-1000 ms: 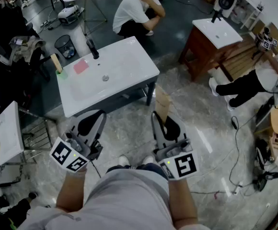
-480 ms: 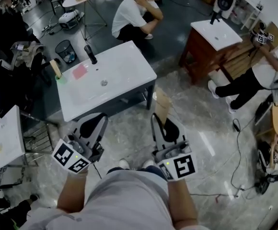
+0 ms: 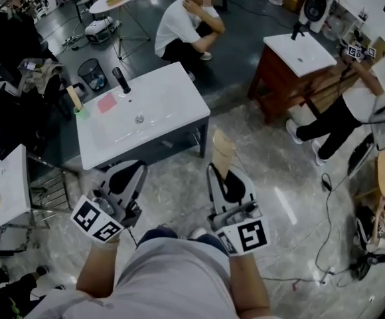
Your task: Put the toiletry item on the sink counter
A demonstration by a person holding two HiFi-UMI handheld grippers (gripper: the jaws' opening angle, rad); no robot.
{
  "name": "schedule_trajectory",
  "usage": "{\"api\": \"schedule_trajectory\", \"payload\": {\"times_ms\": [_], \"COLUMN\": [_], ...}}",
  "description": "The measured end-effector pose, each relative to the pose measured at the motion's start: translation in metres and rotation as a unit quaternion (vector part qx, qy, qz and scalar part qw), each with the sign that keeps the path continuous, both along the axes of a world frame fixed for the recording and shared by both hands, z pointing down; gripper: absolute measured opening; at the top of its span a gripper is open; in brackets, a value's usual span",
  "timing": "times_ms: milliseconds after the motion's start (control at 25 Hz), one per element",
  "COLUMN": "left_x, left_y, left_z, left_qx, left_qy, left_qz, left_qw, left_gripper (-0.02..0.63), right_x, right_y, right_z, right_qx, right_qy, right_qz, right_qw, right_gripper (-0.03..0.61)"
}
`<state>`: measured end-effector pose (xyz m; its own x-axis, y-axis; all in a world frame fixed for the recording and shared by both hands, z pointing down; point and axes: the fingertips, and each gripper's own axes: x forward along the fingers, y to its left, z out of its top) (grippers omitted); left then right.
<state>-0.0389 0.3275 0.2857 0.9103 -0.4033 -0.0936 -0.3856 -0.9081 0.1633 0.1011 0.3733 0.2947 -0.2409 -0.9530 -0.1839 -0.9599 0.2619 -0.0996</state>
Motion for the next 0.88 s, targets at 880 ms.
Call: {"api": "schedule_trajectory", "payload": {"times_ms": [880], "left_x": [0.018], "left_y": [-0.118], "left_z": [0.042], "left_qx": [-0.031], "left_qy": [0.001], "left_qz": [0.022], "left_qw": [0.9993], "left_gripper": [0.017], "right_x": [0.016], "right_y": [-0.112], "right_z": [0.037], "right_qx": [-0.042], "right_qy": [0.011], "right_qz": [0.018], "right_qw": [0.999], "right_gripper": [0.052]}}
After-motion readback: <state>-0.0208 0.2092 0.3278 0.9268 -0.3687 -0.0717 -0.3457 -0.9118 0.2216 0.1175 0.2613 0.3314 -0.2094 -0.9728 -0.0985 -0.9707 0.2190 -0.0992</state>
